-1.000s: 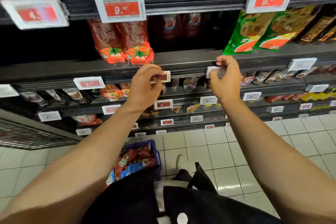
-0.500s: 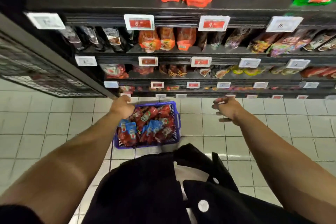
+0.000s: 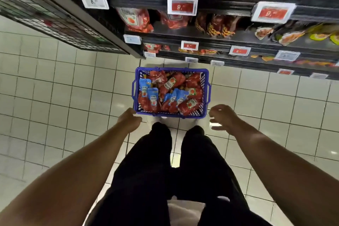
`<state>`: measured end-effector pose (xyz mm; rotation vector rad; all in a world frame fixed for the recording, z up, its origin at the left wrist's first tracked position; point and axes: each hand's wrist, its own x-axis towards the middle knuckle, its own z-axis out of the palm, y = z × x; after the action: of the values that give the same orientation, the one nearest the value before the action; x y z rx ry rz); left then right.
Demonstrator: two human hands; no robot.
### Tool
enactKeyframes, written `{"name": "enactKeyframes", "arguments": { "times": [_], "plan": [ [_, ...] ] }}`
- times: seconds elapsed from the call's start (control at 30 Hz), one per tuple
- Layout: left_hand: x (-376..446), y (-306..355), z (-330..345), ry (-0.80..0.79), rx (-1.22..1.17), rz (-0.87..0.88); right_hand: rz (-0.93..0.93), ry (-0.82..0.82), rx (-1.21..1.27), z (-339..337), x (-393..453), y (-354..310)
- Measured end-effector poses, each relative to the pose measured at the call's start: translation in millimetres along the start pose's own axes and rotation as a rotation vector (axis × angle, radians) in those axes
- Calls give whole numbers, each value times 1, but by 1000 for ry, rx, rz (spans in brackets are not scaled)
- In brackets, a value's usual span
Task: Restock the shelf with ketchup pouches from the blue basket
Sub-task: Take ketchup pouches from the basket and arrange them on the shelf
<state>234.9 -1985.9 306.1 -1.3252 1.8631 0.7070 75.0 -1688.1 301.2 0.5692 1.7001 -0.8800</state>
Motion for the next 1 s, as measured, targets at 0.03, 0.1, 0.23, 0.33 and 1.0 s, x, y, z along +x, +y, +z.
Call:
{"name": "enactKeyframes", "arguments": {
  "times": [0.03,0.1,0.23,0.33,1.0],
  "plan": [
    [12,5,5,-5,-6,26,9,-4,-36,9,12,5],
    [36,17,16,-22,-36,81,25,9,-54,26,35,13],
    [122,29,50,-100,-120,189,31,83,-63,63,118,22],
    [190,18,82,-147,-199,114,2,76,-123,97,188,27],
    [324,-10,201,265,-312,-4,89,285,-118,208,355,19]
  ]
}}
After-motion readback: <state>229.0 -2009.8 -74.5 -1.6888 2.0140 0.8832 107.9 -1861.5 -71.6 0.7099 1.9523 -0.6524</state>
